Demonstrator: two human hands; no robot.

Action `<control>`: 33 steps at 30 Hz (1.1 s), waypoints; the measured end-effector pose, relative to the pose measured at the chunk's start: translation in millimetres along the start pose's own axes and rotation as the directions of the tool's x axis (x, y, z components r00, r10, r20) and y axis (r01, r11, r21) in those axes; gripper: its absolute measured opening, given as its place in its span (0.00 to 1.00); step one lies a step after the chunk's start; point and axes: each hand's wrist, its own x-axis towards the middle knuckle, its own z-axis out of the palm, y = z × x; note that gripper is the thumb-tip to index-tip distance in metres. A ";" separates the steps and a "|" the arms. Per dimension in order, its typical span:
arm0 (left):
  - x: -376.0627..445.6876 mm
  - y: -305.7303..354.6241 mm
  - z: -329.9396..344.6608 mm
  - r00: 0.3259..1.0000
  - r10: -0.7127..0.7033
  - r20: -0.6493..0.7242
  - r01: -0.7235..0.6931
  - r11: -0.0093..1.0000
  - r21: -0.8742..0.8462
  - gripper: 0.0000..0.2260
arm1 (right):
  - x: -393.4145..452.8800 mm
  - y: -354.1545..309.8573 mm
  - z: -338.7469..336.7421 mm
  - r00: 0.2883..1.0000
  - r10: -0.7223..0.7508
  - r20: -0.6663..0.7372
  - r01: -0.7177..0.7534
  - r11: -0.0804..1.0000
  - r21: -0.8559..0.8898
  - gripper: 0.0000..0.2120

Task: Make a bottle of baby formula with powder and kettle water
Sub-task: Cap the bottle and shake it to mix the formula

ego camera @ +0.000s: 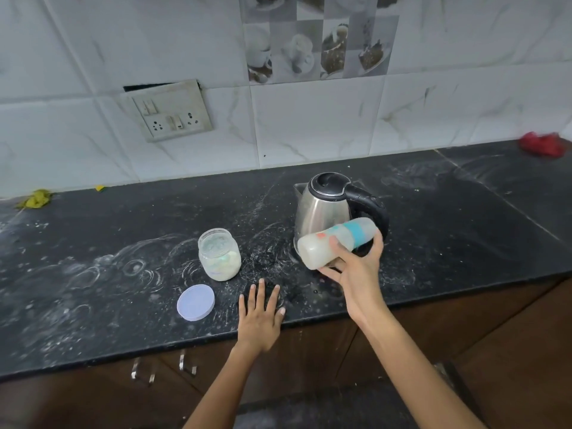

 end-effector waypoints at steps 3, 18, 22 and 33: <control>-5.1 2.8 -6.0 1.000 -0.009 0.028 0.009 1.000 0.010 0.40 | -10.7 10.8 -1.1 0.972 0.114 0.205 -0.059 0.964 -0.259 0.46; -2.5 -0.3 -1.0 1.000 -0.020 0.001 0.020 1.000 0.015 0.52 | -6.0 -3.4 -10.0 0.859 0.276 0.432 -0.406 0.880 0.245 0.38; -2.2 -0.3 0.2 1.000 -0.015 -0.005 0.015 1.000 0.022 0.52 | -9.2 -11.2 -5.6 0.884 0.341 0.319 -0.381 0.921 0.073 0.21; -2.3 -0.4 1.2 1.000 -0.009 -0.016 0.009 1.000 0.002 0.52 | -3.9 -11.4 -5.0 0.945 0.067 0.319 0.020 0.964 -0.264 0.51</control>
